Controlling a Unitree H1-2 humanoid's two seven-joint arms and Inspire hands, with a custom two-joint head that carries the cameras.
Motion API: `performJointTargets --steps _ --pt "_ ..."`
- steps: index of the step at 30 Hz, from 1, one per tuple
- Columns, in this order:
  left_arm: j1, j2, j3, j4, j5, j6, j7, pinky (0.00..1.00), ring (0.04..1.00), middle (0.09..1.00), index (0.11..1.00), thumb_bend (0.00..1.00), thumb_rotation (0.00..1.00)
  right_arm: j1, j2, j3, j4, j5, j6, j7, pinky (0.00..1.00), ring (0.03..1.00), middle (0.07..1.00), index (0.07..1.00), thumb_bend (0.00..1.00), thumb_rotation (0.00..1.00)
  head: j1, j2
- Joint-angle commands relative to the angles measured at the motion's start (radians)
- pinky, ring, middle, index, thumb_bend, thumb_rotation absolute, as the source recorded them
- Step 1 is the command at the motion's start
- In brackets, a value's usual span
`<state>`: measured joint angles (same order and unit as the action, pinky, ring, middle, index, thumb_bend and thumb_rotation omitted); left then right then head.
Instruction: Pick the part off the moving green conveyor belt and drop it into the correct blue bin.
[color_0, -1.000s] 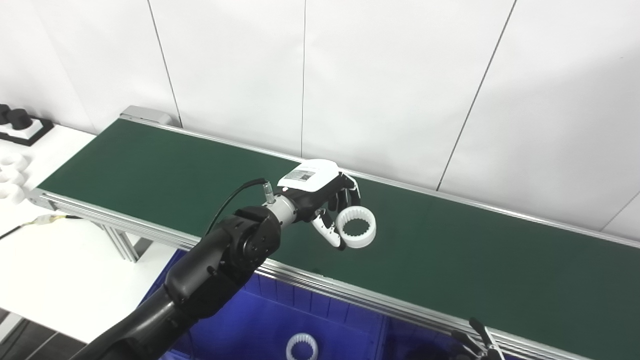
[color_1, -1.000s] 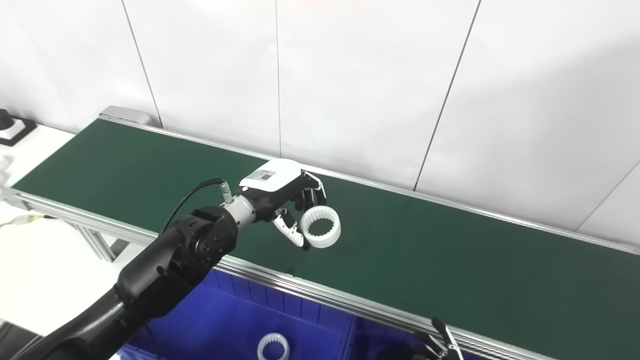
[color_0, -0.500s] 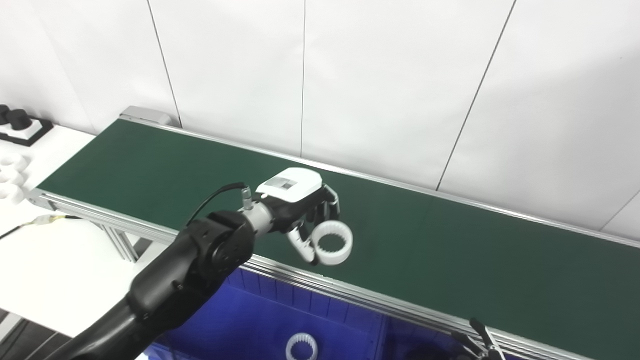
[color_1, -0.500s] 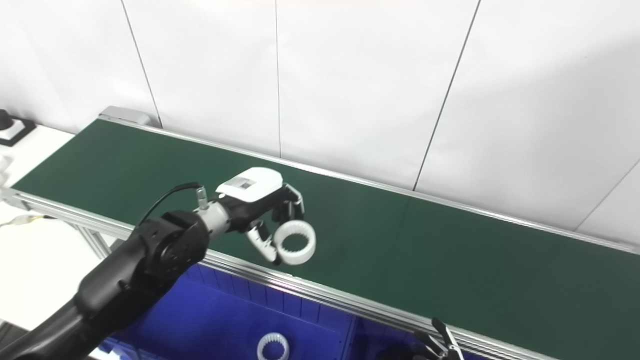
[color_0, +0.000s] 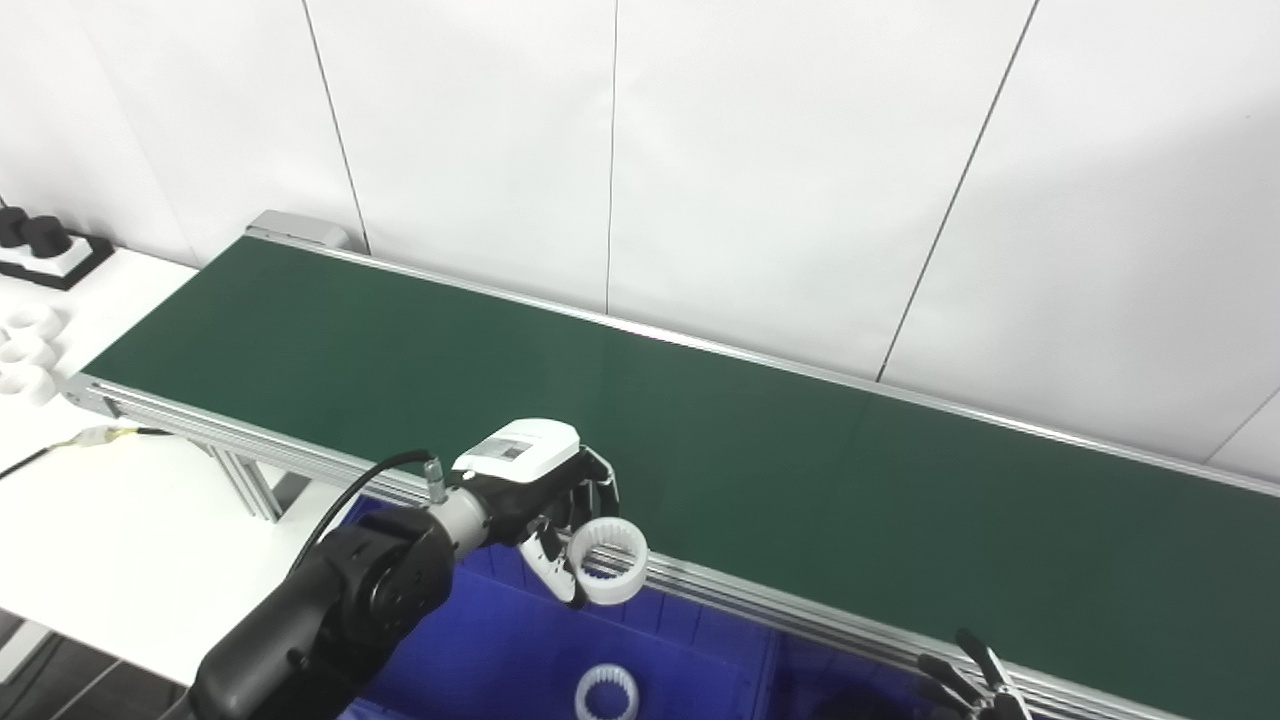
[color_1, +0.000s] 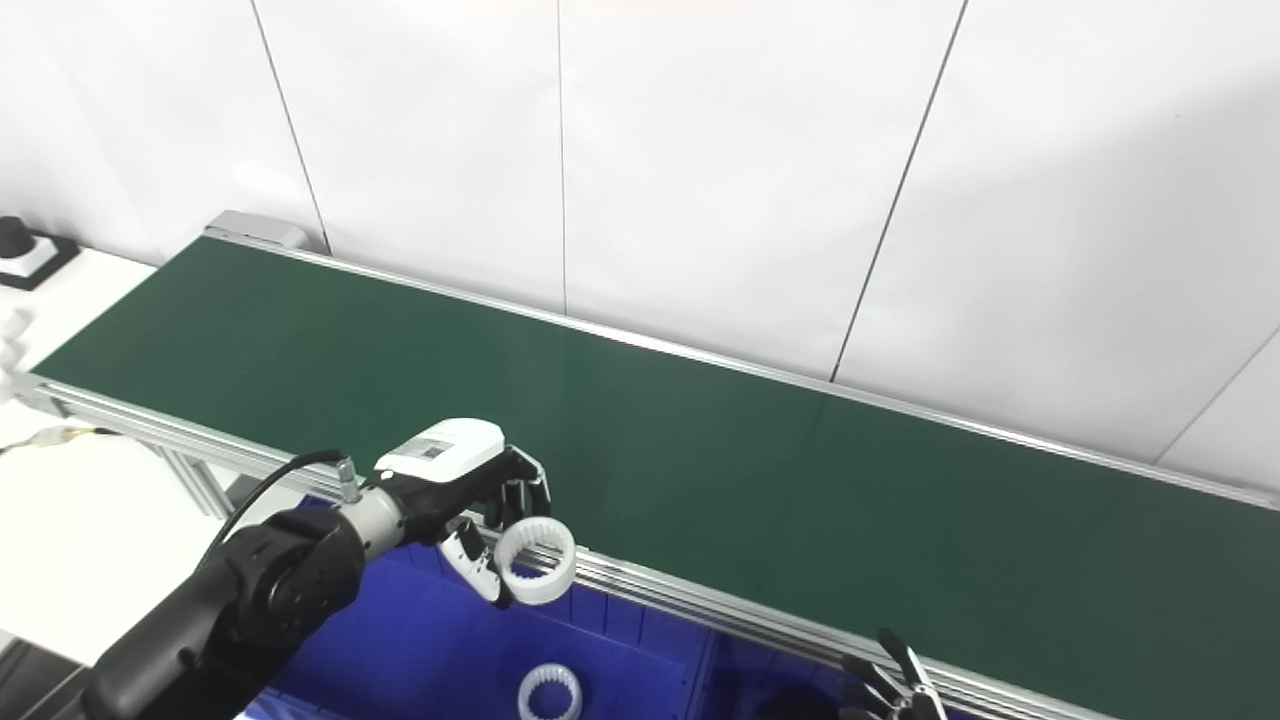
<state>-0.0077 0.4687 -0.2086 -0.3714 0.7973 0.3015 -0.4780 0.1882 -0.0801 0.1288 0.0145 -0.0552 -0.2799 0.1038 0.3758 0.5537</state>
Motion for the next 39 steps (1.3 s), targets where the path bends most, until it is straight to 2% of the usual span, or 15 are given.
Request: performJointTargets --steps 1,7,10,16,20,26,32,39 --pt "0.012 0.005 0.014 -0.021 0.002 -0.015 0.034 0.57 0.468 0.486 0.484 0.50 0.00 0.003 -0.007 -0.009 -0.044 0.020 0.008 0.007 0.68 0.748 0.790 0.916 0.41 0.64 0.003 0.009" --pt "0.072 -0.007 0.014 0.017 0.008 -0.032 0.083 0.53 0.458 0.491 0.486 0.50 0.00 0.011 -0.021 -0.024 -0.070 0.011 0.033 0.005 0.68 0.751 0.789 0.917 0.42 0.64 0.018 0.041" --pt "0.098 -0.014 0.006 0.034 0.013 -0.035 0.107 0.56 0.459 0.487 0.491 0.50 0.00 0.013 -0.028 -0.029 -0.081 0.021 0.038 0.009 0.69 0.753 0.795 0.920 0.42 0.65 0.029 0.058" --pt "0.122 -0.029 -0.013 0.092 0.013 -0.057 0.145 0.55 0.458 0.484 0.492 0.50 0.00 0.019 -0.037 -0.038 -0.120 0.040 0.068 0.018 0.71 0.758 0.798 0.921 0.40 0.65 0.050 0.083" --pt "0.130 -0.035 -0.021 0.117 0.024 -0.056 0.164 0.57 0.469 0.490 0.485 0.50 0.00 0.020 -0.037 -0.042 -0.135 0.051 0.087 0.023 0.70 0.755 0.801 0.919 0.41 0.66 0.057 0.090" --pt "0.135 -0.033 -0.033 0.130 0.039 -0.055 0.177 0.52 0.457 0.479 0.498 0.50 0.00 0.019 -0.038 -0.047 -0.147 0.064 0.098 0.029 0.70 0.749 0.796 0.921 0.40 0.63 0.058 0.097" --pt "0.140 -0.039 -0.042 0.145 0.059 -0.058 0.209 0.55 0.464 0.482 0.493 0.50 0.00 0.017 -0.038 -0.046 -0.151 0.070 0.107 0.030 0.69 0.750 0.794 0.920 0.39 0.62 0.056 0.097" --pt "0.140 -0.037 -0.049 0.123 0.099 -0.028 0.189 0.58 0.432 0.523 0.519 0.50 0.00 0.016 -0.034 -0.046 -0.147 0.063 0.102 0.025 0.69 0.742 0.783 0.918 0.38 0.62 0.055 0.095"
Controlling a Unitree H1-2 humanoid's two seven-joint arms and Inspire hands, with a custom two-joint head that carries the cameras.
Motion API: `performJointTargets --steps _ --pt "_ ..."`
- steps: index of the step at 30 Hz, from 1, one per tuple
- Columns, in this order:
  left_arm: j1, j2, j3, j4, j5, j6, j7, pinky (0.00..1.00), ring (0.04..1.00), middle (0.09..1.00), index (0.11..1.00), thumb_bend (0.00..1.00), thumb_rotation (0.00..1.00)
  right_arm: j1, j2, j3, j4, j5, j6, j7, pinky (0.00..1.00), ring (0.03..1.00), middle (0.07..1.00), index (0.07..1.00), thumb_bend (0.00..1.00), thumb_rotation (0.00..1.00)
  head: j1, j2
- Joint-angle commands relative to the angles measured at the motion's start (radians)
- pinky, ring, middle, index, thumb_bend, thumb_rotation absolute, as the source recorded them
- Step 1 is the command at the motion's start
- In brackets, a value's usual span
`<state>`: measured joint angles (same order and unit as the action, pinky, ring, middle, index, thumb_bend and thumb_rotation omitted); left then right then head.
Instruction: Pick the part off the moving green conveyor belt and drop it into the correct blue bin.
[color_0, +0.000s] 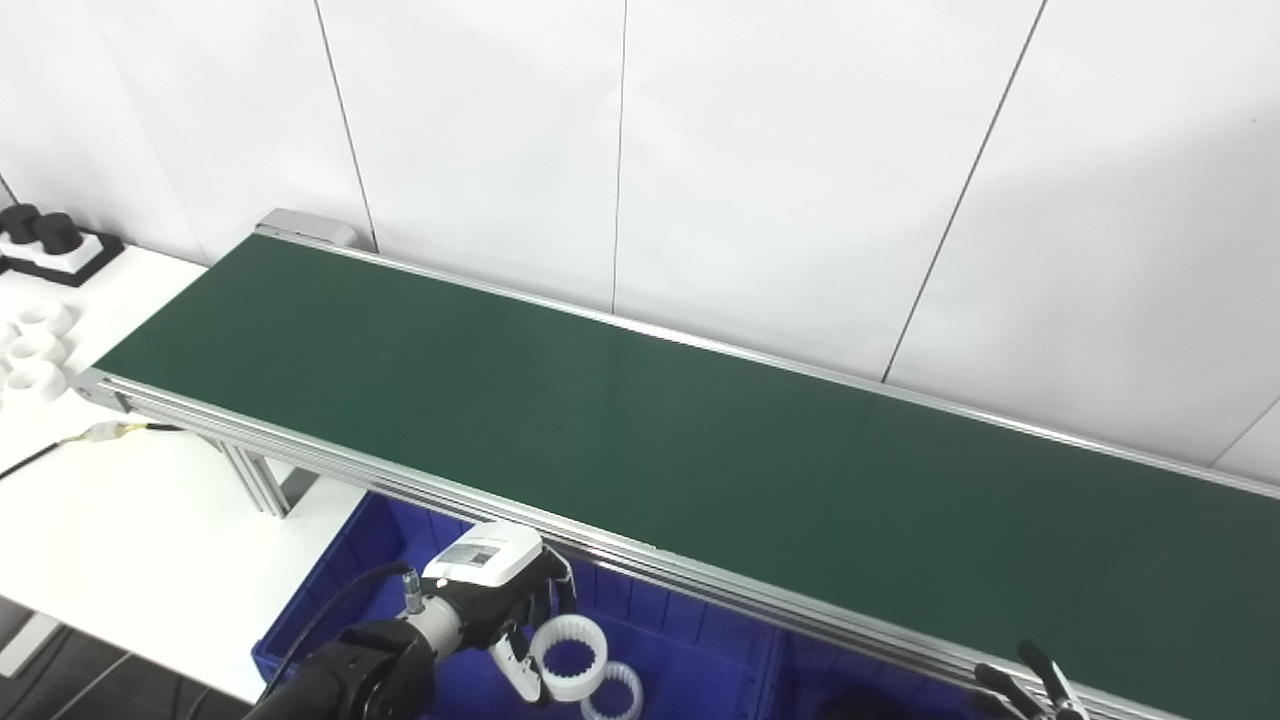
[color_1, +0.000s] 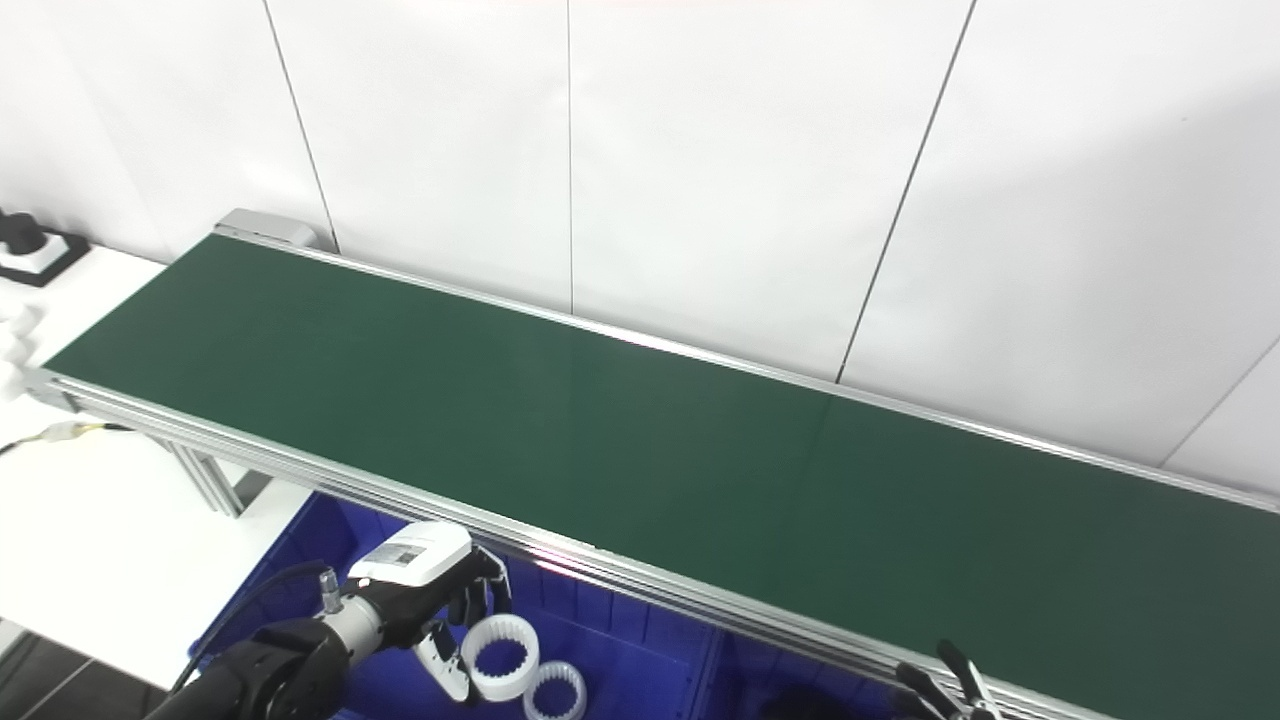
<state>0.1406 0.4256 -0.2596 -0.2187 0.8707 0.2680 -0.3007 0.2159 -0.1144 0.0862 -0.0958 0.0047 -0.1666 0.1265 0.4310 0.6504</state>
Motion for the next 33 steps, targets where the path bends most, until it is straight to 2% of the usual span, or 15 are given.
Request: performJointTargets --steps 1,2,3,6,11,20,22,23,25,26,27,31,32,33 --pt "-0.011 0.007 -0.001 -0.036 0.041 0.019 -0.004 0.60 0.474 0.567 0.560 0.56 0.00 -0.012 0.001 -0.003 -0.036 0.005 -0.011 0.002 0.69 0.743 0.785 0.920 0.38 0.62 -0.001 -0.002" --pt "-0.013 0.006 -0.004 -0.043 0.054 0.034 -0.023 0.61 0.557 0.648 0.642 0.68 0.00 -0.013 0.002 -0.003 -0.035 0.008 -0.011 0.002 0.69 0.745 0.789 0.922 0.38 0.62 -0.002 -0.001" --pt "-0.015 0.006 -0.005 -0.049 0.063 0.044 -0.037 0.64 0.644 0.723 0.714 0.75 0.00 -0.013 0.003 -0.004 -0.034 0.010 -0.011 0.002 0.69 0.745 0.790 0.923 0.38 0.61 -0.002 -0.001" --pt "-0.018 0.005 -0.004 -0.065 0.077 0.062 -0.076 0.69 0.777 0.836 0.826 0.83 0.00 -0.014 0.003 -0.001 -0.035 0.000 -0.014 0.001 0.68 0.742 0.789 0.924 0.39 0.63 -0.003 -0.001" --pt "-0.020 0.003 0.001 -0.074 0.083 0.067 -0.090 0.70 0.794 0.871 0.882 0.86 0.00 -0.015 0.004 -0.002 -0.034 -0.005 -0.013 -0.003 0.69 0.740 0.786 0.922 0.37 0.61 -0.004 -0.001" --pt "-0.023 -0.004 0.009 -0.094 0.082 0.084 -0.116 0.70 0.808 0.881 0.893 0.86 0.00 -0.017 0.006 -0.001 -0.023 0.003 -0.022 0.001 0.69 0.745 0.789 0.924 0.37 0.61 -0.018 -0.006" --pt "-0.018 -0.019 0.029 -0.106 0.041 0.073 -0.094 0.69 0.794 0.874 0.880 0.81 0.00 -0.016 0.009 0.001 -0.026 -0.008 -0.019 -0.004 0.68 0.742 0.788 0.922 0.39 0.63 -0.029 -0.010" --pt "-0.012 -0.035 0.049 -0.117 -0.006 0.047 -0.065 0.68 0.789 0.872 0.876 0.79 0.00 -0.016 0.009 0.002 -0.026 -0.014 -0.018 -0.006 0.68 0.741 0.788 0.921 0.39 0.63 -0.043 -0.013" --pt "-0.003 -0.057 0.078 -0.129 -0.075 0.008 -0.023 0.66 0.762 0.853 0.859 0.72 0.09 -0.017 0.012 0.004 -0.021 -0.023 -0.019 -0.009 0.68 0.741 0.787 0.920 0.40 0.64 -0.060 -0.018" --pt "0.002 -0.070 0.090 -0.139 -0.108 -0.015 0.001 0.64 0.738 0.840 0.849 0.69 0.17 -0.018 0.013 0.005 -0.018 -0.026 -0.021 -0.009 0.67 0.737 0.784 0.918 0.40 0.64 -0.064 -0.019" --pt "0.005 -0.082 0.098 -0.149 -0.134 -0.035 0.021 0.61 0.711 0.820 0.841 0.66 0.29 -0.019 0.015 0.006 -0.013 -0.028 -0.025 -0.009 0.67 0.733 0.780 0.919 0.39 0.62 -0.078 -0.023" --pt "0.009 -0.136 0.114 -0.188 -0.248 -0.113 0.076 0.57 0.680 0.791 0.825 0.62 0.41 -0.019 0.017 0.011 0.007 -0.040 -0.050 -0.009 0.66 0.722 0.773 0.914 0.38 0.60 -0.145 -0.039" --pt "0.009 -0.155 0.114 -0.195 -0.285 -0.133 0.085 0.58 0.690 0.790 0.832 0.63 0.51 -0.018 0.018 0.012 0.011 -0.043 -0.055 -0.010 0.65 0.723 0.775 0.912 0.38 0.59 -0.149 -0.040" --pt "0.007 -0.189 0.111 -0.197 -0.339 -0.153 0.095 0.58 0.692 0.785 0.826 0.63 0.51 -0.017 0.019 0.014 0.016 -0.048 -0.060 -0.010 0.65 0.723 0.775 0.911 0.38 0.58 -0.177 -0.045"
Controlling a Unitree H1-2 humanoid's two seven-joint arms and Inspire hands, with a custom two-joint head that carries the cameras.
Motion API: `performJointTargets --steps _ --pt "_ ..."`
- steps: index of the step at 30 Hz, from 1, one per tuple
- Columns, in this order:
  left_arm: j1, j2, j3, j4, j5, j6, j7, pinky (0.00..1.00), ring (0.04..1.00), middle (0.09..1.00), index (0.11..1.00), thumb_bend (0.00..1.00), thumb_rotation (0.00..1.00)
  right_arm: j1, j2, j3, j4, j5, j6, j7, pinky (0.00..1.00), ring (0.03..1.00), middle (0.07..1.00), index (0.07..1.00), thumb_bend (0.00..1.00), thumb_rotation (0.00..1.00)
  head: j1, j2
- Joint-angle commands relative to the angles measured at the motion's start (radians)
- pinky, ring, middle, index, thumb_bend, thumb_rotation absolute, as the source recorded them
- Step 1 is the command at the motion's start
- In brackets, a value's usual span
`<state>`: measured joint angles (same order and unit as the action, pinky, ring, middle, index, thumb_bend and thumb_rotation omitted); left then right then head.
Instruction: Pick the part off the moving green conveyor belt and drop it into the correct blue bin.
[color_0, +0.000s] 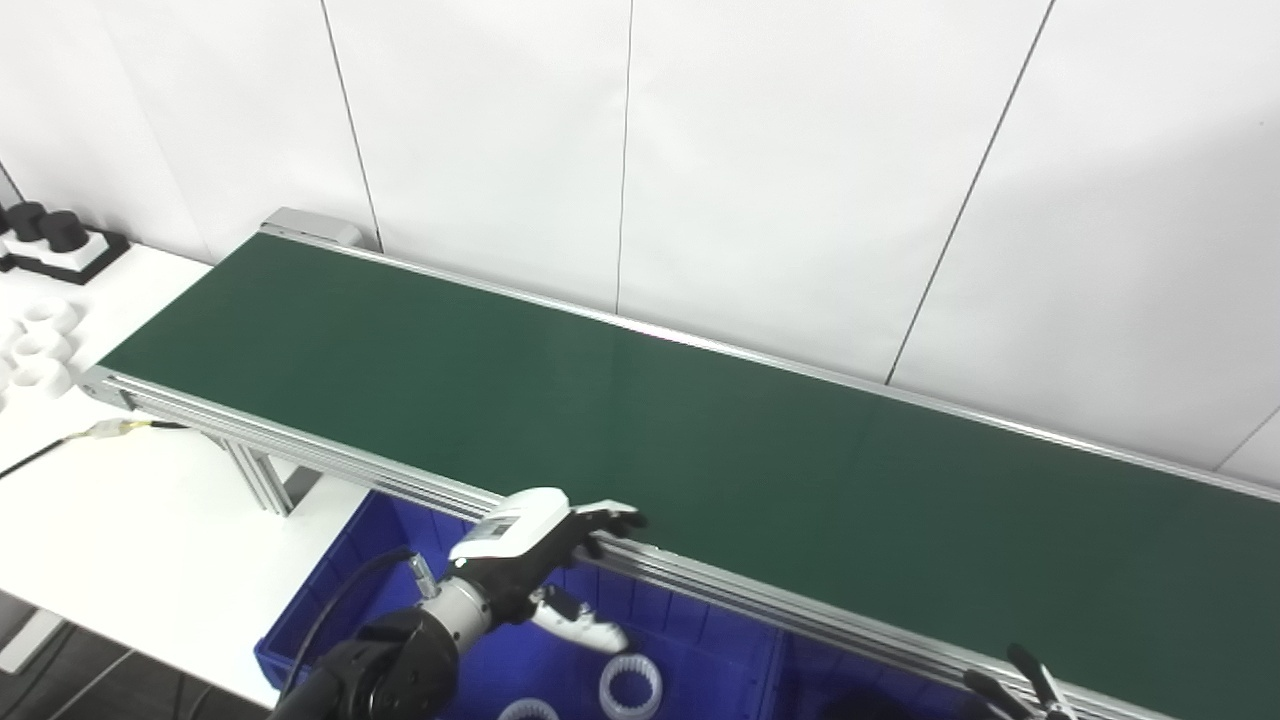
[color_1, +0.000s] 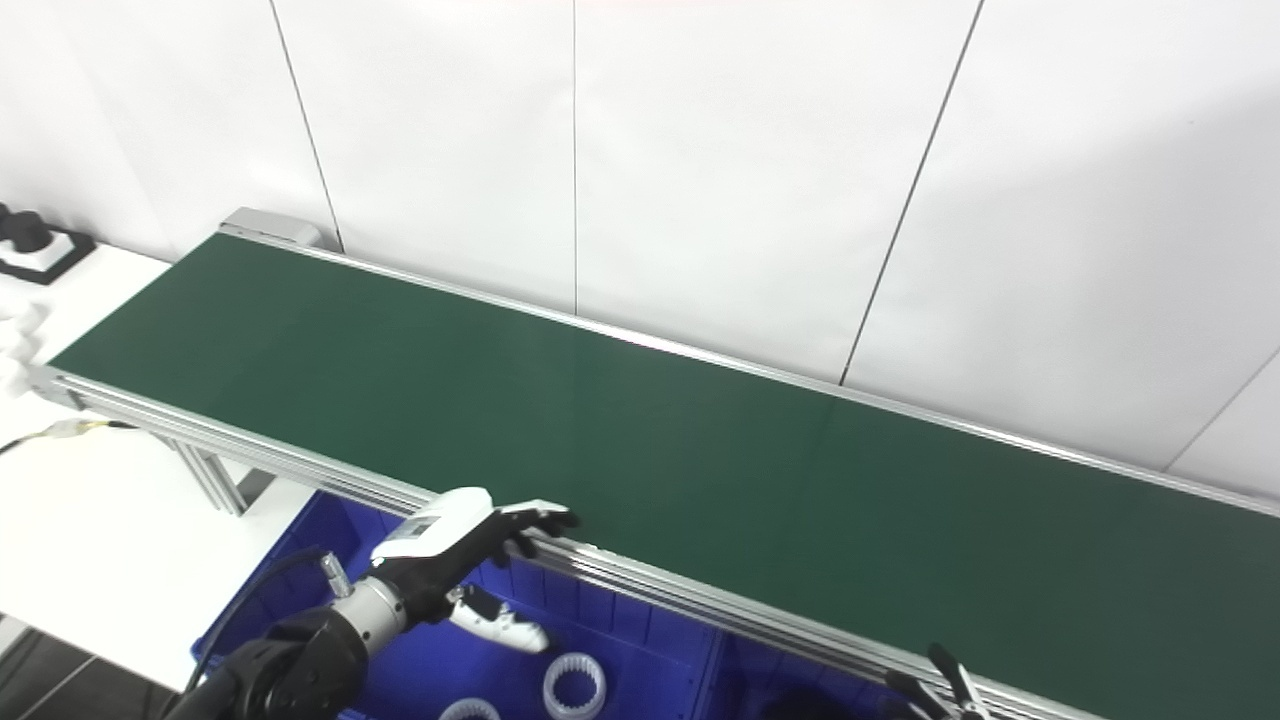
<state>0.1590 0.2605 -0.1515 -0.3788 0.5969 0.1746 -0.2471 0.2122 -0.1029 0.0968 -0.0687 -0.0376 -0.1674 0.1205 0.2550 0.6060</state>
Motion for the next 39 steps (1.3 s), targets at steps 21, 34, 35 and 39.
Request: performJointTargets --steps 21,34,35,39 --pt "0.033 -0.263 -0.027 0.327 -0.500 -0.325 0.092 0.70 0.775 0.855 0.909 0.64 0.61 -0.009 0.096 0.061 0.042 -0.100 -0.087 -0.063 0.65 0.719 0.767 0.882 0.54 0.67 -0.342 0.035" --pt "0.011 -0.207 0.036 0.352 -0.597 -0.355 0.078 0.72 0.783 0.822 0.863 0.72 0.64 -0.038 0.143 0.086 0.066 -0.135 -0.090 -0.104 0.64 0.714 0.768 0.888 0.61 0.75 -0.437 0.103" --pt "0.011 -0.206 0.039 0.352 -0.602 -0.356 0.077 0.72 0.780 0.820 0.863 0.71 0.63 -0.039 0.145 0.088 0.067 -0.136 -0.090 -0.105 0.63 0.712 0.767 0.888 0.60 0.75 -0.437 0.103" --pt "0.002 -0.196 0.053 0.346 -0.607 -0.353 0.073 0.71 0.771 0.810 0.858 0.72 0.62 -0.051 0.148 0.097 0.060 -0.153 -0.076 -0.111 0.63 0.713 0.769 0.891 0.60 0.76 -0.458 0.140"
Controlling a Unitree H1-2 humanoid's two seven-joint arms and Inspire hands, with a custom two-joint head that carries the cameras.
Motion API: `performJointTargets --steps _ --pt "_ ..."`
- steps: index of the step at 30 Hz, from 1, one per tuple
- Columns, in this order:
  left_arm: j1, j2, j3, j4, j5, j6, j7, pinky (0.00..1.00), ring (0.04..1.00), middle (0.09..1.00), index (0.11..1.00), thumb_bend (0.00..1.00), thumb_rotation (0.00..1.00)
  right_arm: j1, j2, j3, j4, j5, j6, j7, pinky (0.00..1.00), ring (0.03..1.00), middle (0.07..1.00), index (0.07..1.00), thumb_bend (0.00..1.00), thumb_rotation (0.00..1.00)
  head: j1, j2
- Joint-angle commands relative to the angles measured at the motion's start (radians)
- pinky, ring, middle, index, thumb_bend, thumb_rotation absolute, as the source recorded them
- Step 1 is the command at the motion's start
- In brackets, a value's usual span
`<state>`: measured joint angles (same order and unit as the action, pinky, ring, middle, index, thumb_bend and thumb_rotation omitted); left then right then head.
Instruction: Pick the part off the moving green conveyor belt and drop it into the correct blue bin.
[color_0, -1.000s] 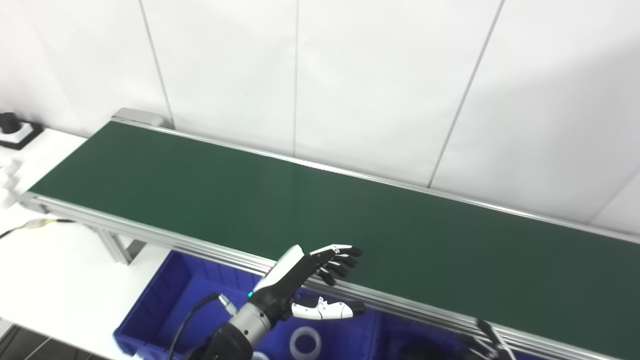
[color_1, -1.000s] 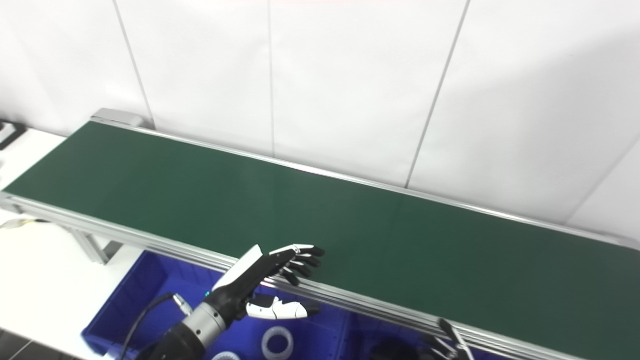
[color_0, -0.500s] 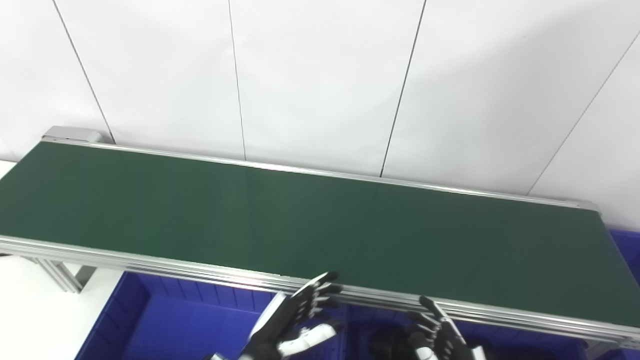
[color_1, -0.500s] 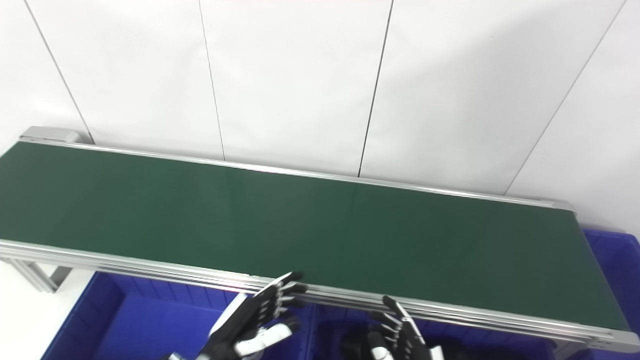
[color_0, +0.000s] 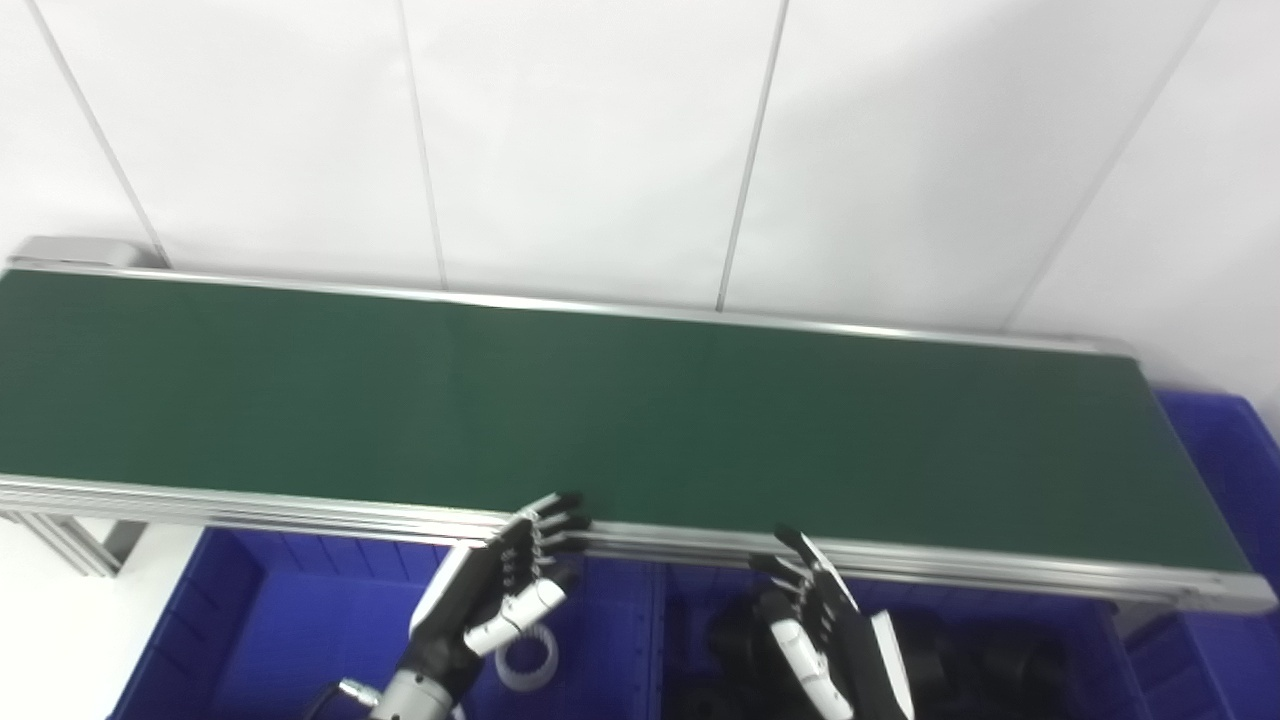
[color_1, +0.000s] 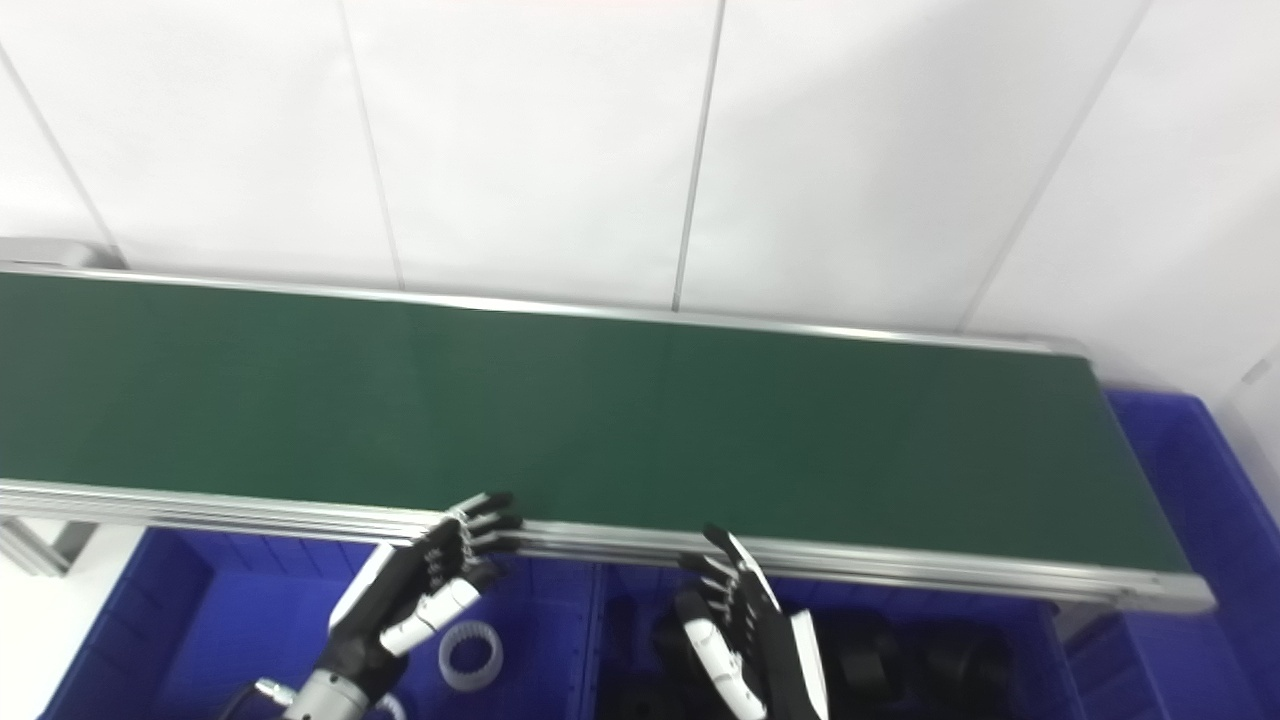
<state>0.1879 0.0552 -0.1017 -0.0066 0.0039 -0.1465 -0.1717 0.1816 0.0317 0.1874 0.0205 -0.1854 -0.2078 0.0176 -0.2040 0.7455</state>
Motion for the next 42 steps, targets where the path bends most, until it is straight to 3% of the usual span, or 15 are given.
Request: performJointTargets --steps 1,5,19,34,42 --pt "-0.030 0.012 0.006 -0.029 -0.019 -0.027 -0.005 0.71 0.770 0.807 0.858 0.72 0.62 -0.024 0.016 0.007 -0.032 -0.007 -0.029 -0.009 0.63 0.714 0.769 0.891 0.59 0.76 -0.008 0.011" --pt "-0.036 0.018 0.014 -0.038 -0.032 -0.014 -0.008 0.71 0.768 0.808 0.858 0.73 0.60 -0.028 0.024 0.010 -0.045 -0.020 -0.005 -0.016 0.63 0.711 0.766 0.889 0.60 0.76 -0.010 0.030" --pt "-0.040 0.034 0.009 -0.057 -0.012 0.007 -0.006 0.67 0.747 0.805 0.846 0.77 0.55 -0.024 0.034 0.018 -0.061 -0.020 -0.002 -0.020 0.63 0.719 0.770 0.884 0.60 0.75 -0.009 0.039" --pt "-0.033 0.059 -0.011 -0.055 -0.014 -0.020 -0.027 0.65 0.755 0.807 0.842 0.78 0.50 -0.017 0.039 0.023 -0.061 -0.030 -0.004 -0.023 0.64 0.717 0.767 0.881 0.58 0.74 -0.003 0.020" --pt "-0.025 0.066 -0.024 -0.060 -0.010 -0.026 -0.034 0.65 0.763 0.814 0.845 0.80 0.54 -0.012 0.039 0.021 -0.061 -0.022 -0.008 -0.022 0.65 0.722 0.770 0.881 0.58 0.74 0.001 0.010"
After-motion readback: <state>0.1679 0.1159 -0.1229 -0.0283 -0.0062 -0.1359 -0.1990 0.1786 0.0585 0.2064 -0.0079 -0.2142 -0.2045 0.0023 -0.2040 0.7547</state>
